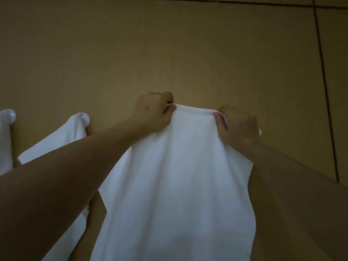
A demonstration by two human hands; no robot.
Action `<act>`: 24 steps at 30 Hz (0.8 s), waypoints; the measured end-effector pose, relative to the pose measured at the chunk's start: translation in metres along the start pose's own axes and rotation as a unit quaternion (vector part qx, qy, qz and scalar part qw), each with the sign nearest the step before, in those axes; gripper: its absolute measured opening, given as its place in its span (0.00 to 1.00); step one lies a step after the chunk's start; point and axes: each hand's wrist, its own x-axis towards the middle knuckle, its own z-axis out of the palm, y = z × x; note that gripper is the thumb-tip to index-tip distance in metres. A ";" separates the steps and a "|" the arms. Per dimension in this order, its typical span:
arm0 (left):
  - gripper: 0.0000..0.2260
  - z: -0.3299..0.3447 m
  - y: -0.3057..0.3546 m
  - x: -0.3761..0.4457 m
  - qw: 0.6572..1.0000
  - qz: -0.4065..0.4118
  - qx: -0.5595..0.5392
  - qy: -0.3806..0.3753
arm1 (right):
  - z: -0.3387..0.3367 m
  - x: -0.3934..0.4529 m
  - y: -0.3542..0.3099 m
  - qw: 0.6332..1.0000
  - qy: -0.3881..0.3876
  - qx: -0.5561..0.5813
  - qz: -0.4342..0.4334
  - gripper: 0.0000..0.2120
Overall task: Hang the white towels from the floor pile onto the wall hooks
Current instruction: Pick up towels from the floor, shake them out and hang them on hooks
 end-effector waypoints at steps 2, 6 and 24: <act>0.08 0.015 0.007 0.011 1.000 0.023 0.013 0.010 | 0.000 0.011 0.009 1.000 -0.022 -0.010 0.009 0.09; 0.14 0.049 0.016 0.010 0.997 0.066 0.029 -0.002 | 0.005 0.013 0.016 0.994 -0.100 -0.027 -0.036 0.11; 0.17 0.076 0.062 -0.035 0.994 -0.074 -0.077 -0.015 | 0.005 -0.051 -0.037 0.911 -0.182 0.284 0.239 0.10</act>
